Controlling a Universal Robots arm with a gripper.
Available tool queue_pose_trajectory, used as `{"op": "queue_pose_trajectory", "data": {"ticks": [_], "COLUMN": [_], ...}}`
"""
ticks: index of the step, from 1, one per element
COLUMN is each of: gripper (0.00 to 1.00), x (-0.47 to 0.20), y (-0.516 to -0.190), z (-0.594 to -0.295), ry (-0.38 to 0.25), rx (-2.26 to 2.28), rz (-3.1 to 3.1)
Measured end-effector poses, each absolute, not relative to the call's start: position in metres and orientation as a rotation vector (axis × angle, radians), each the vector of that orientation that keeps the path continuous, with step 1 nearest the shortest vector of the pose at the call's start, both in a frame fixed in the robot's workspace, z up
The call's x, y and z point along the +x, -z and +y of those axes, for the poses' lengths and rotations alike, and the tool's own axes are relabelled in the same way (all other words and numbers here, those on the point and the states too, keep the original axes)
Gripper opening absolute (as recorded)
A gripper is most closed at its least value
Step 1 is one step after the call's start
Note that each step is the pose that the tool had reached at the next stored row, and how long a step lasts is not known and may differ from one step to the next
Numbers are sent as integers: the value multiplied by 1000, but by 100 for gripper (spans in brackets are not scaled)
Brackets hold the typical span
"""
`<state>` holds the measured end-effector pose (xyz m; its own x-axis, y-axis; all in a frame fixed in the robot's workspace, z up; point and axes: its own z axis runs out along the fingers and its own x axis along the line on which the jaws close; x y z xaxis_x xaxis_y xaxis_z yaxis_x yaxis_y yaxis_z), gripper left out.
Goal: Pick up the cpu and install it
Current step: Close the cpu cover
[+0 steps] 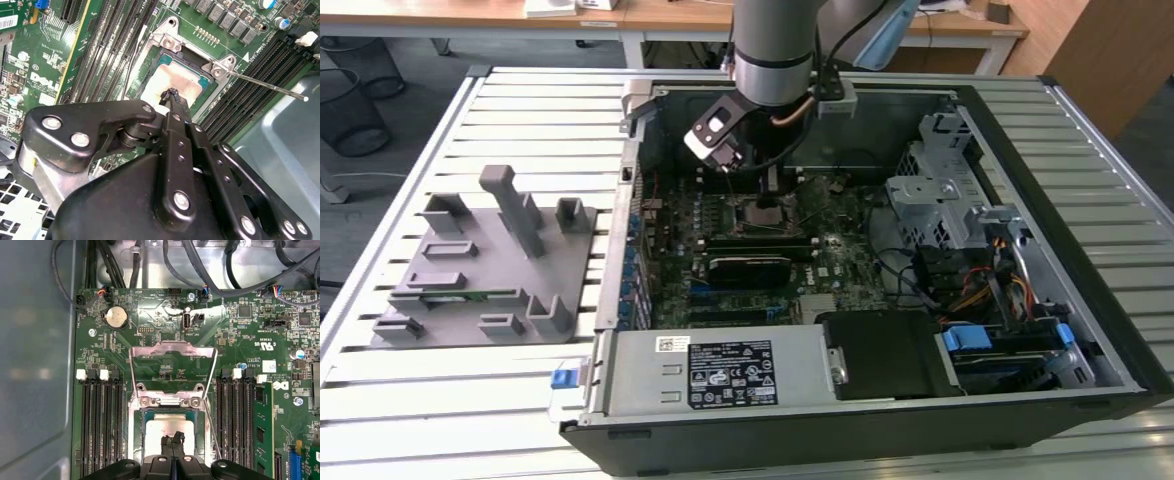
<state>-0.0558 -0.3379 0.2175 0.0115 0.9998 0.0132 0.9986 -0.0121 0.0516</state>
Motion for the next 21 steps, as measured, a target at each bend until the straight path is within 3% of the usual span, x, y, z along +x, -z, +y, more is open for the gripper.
{"op": "queue_pose_trajectory", "data": {"ticks": [21], "gripper": [11], "x": [-56], "y": [-228], "z": [-338], "ry": [-74], "rx": [2216], "rz": [2190]}}
